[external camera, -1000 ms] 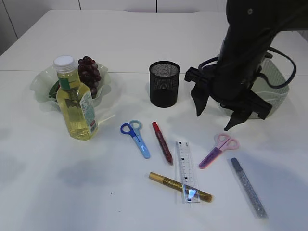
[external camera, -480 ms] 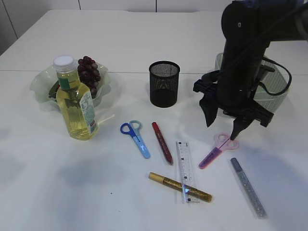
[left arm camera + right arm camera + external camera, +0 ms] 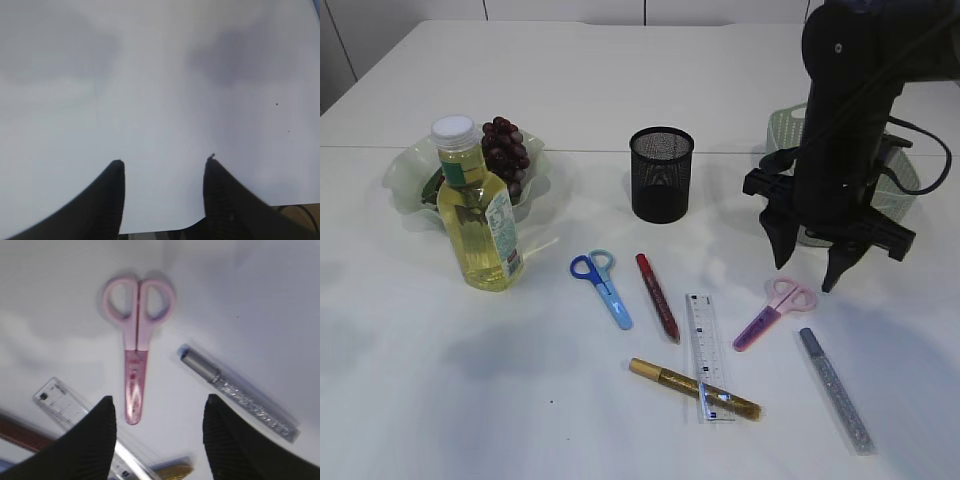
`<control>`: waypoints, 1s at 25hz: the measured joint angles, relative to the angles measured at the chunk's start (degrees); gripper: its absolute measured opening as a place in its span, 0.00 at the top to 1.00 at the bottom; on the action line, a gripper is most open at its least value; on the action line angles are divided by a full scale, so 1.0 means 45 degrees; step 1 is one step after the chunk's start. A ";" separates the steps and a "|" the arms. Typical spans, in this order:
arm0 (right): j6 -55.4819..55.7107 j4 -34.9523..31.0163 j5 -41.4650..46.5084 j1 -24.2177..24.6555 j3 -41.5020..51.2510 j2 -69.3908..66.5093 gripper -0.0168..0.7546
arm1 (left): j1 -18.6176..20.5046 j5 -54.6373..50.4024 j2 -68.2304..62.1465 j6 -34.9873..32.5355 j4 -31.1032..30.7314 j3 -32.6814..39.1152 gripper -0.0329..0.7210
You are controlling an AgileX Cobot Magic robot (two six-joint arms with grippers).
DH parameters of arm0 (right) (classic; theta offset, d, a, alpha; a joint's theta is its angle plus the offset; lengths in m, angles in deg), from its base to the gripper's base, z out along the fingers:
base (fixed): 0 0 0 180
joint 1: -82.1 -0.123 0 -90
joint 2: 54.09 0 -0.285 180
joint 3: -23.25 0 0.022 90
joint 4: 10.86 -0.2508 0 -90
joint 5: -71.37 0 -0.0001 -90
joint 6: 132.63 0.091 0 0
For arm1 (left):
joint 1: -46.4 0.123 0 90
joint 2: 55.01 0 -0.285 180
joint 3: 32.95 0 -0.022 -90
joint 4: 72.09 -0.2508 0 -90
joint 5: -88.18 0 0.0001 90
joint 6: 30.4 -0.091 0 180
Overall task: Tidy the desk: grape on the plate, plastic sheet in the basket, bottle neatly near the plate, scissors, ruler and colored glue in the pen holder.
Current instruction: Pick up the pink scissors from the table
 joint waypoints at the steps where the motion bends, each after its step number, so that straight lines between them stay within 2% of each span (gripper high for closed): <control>1: 0.0000 0.0168 0.0171 0.0000 0.0022 0.0000 0.41 | 0.0000 0.0000 0.0000 0.0000 0.0000 0.0000 0.46; 7: -0.0216 0.0710 0.0637 0.0000 -0.0061 0.0000 0.41 | 0.0000 0.0029 0.0000 0.0000 0.0000 0.0000 0.46; 11: -0.1866 0.0583 0.0637 0.0000 -0.0170 0.0000 0.41 | 0.0000 0.0029 0.0000 0.0000 0.0000 0.0000 0.46; 20: -0.2931 -0.2533 -0.1650 0.0000 0.0273 0.0000 0.41 | 0.0000 0.0038 0.0000 0.0000 0.0000 0.0000 0.46; 25: -0.2882 -0.2535 -0.1865 0.0000 0.0771 0.0000 0.41 | 0.0000 0.0038 0.0000 0.0000 0.0000 0.0000 0.46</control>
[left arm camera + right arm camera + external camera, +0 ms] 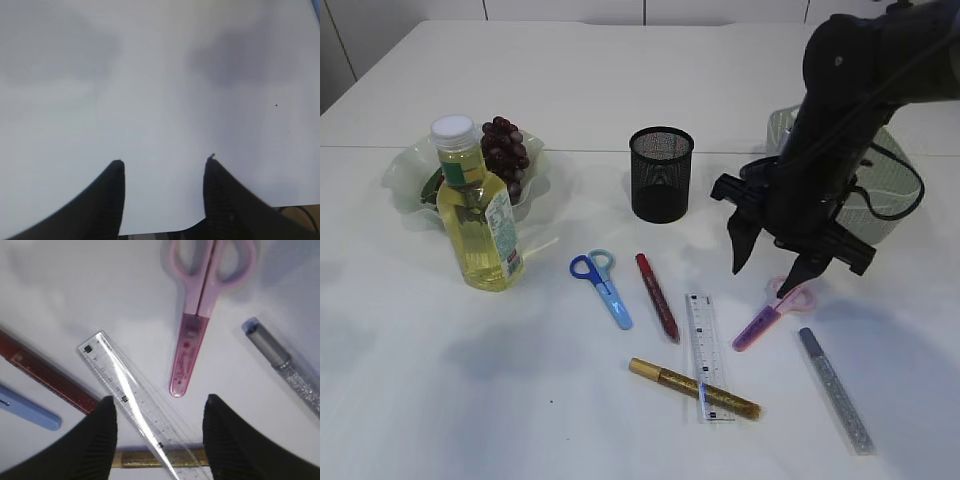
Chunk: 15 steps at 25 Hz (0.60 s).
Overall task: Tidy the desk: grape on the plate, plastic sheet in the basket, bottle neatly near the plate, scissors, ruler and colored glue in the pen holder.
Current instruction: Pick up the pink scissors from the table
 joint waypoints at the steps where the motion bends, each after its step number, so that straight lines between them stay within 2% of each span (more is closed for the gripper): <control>1: 0.0023 0.0174 -0.0047 0.0000 0.0021 0.0000 0.41 | 0.0000 0.0020 0.0000 0.0000 0.0000 0.0000 0.46; 7: 0.0287 0.0824 -0.0050 0.0000 0.0021 -0.0049 0.41 | 0.0000 0.0080 0.0000 0.0000 0.0000 0.0000 0.46; 15: 0.0618 0.0667 -0.0129 0.0000 0.0021 -0.0611 0.41 | 0.0000 0.0089 0.0000 0.0000 0.0000 0.0000 0.46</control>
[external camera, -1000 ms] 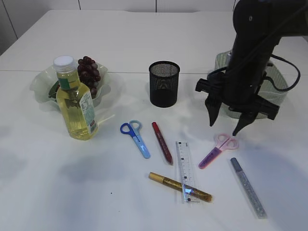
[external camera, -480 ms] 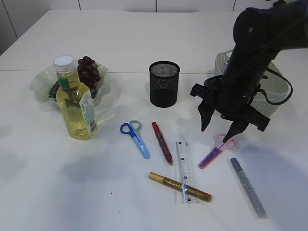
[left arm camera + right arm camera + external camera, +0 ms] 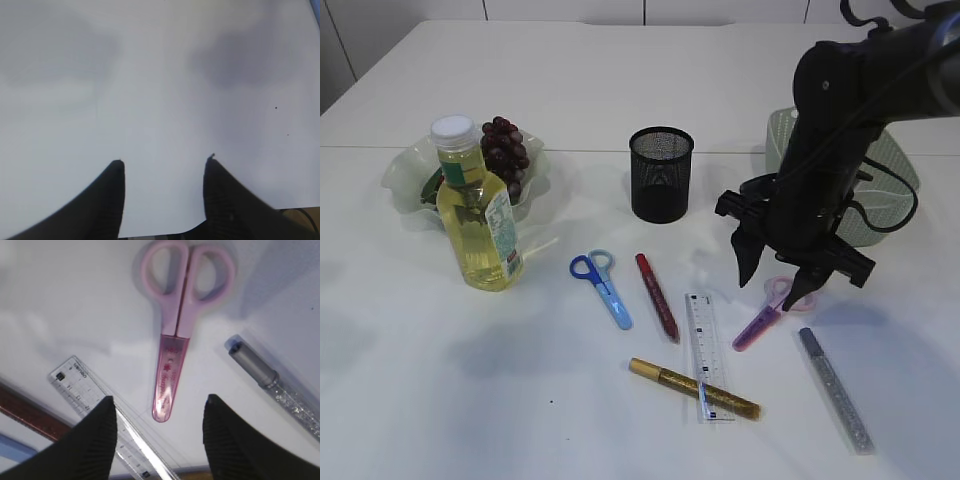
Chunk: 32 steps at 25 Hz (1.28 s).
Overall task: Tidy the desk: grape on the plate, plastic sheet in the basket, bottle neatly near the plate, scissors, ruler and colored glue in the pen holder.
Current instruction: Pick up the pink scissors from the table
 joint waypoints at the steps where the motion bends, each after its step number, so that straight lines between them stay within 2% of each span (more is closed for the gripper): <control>1: 0.0196 0.0032 0.0000 0.0000 0.0000 -0.0017 0.41 | 0.0000 0.0000 0.0000 0.0000 0.0000 0.0000 0.46; 10: 0.1452 0.0525 -0.0188 0.0000 0.0381 -0.0078 0.41 | 0.0000 0.0021 0.0000 0.0000 0.0000 0.0000 0.46; 32: 0.1999 0.0632 -0.1248 0.0000 0.0760 -0.0886 0.41 | 0.0000 0.0121 0.0000 -0.0019 0.0000 0.0000 0.46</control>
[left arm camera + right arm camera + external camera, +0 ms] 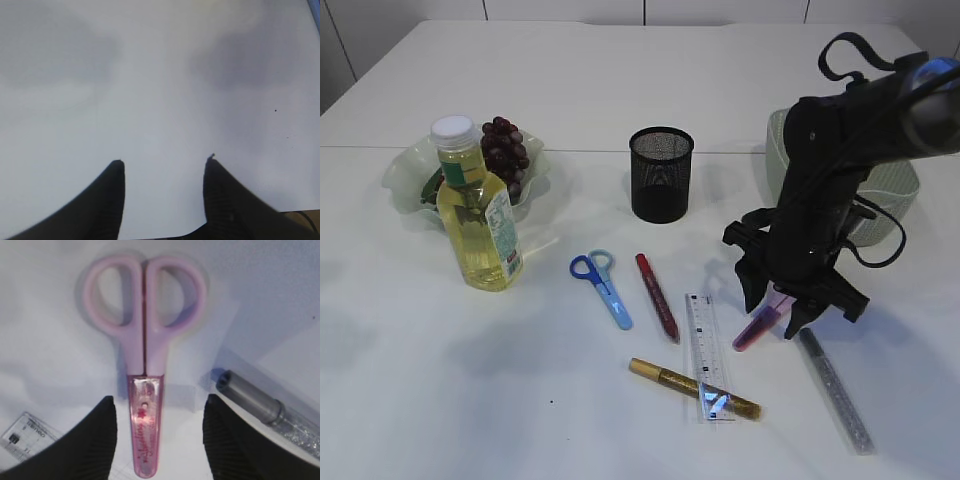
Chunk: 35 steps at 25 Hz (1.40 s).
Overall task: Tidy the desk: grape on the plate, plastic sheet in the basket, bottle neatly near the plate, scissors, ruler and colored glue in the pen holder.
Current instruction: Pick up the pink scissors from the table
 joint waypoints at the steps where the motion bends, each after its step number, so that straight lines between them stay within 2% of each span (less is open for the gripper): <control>1: 0.0000 0.0000 -0.0026 0.0000 0.0000 -0.0051 0.41 | 0.0000 0.0000 0.0000 0.0000 0.0000 0.0000 0.46; 35: 0.0078 -0.0072 -0.0645 0.0000 0.0000 -0.0404 0.41 | 0.0000 0.0029 0.0000 0.0000 0.0000 0.0000 0.46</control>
